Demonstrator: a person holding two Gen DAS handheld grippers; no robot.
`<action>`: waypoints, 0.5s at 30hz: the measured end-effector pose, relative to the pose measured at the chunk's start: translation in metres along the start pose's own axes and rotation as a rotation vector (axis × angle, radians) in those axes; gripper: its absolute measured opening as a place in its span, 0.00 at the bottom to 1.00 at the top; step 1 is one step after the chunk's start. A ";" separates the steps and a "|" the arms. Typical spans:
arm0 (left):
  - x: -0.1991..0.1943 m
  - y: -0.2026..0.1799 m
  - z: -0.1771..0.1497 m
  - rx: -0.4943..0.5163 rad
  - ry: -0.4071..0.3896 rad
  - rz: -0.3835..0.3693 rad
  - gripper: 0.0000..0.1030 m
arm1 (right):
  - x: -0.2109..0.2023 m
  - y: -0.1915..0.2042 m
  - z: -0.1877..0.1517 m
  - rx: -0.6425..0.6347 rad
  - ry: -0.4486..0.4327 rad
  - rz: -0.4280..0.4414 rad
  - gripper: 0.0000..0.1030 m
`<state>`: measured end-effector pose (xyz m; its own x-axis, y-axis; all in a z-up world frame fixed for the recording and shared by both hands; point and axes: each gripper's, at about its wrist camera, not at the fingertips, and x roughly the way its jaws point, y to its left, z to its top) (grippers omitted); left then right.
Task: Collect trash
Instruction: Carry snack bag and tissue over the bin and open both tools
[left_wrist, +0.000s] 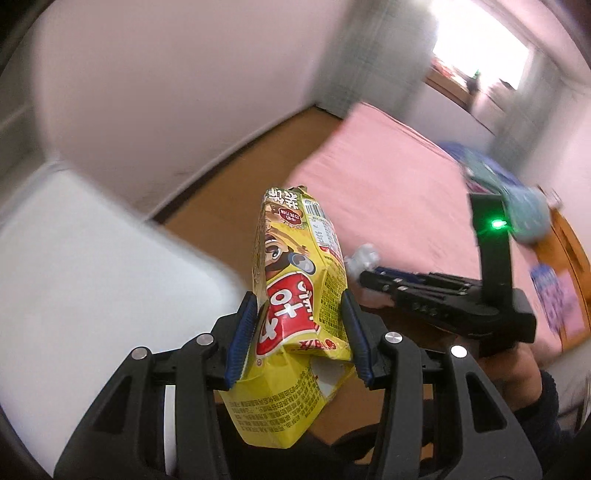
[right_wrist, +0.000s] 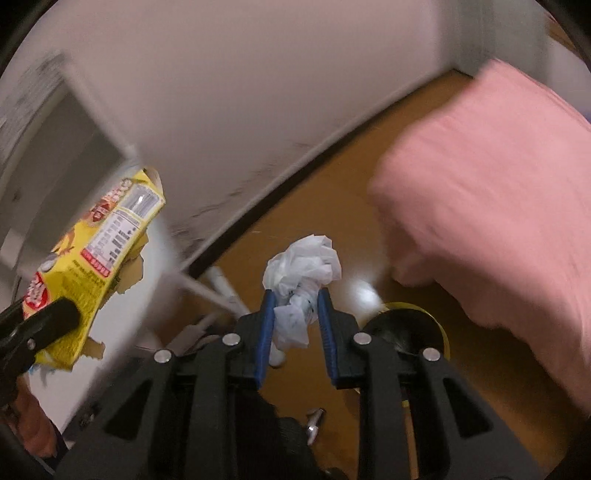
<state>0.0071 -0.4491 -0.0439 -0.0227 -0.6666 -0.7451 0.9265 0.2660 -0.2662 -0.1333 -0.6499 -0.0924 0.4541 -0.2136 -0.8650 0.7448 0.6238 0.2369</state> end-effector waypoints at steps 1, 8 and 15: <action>0.014 -0.010 -0.001 0.021 0.013 -0.003 0.45 | 0.005 -0.020 -0.006 0.035 0.010 -0.027 0.23; 0.118 -0.045 -0.029 0.098 0.132 -0.019 0.45 | 0.047 -0.097 -0.039 0.177 0.111 -0.124 0.23; 0.196 -0.055 -0.039 0.082 0.239 -0.008 0.45 | 0.082 -0.116 -0.048 0.222 0.194 -0.117 0.23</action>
<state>-0.0626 -0.5669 -0.1989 -0.1089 -0.4824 -0.8692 0.9530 0.1980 -0.2293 -0.2063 -0.7038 -0.2120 0.2730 -0.1139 -0.9553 0.8848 0.4196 0.2028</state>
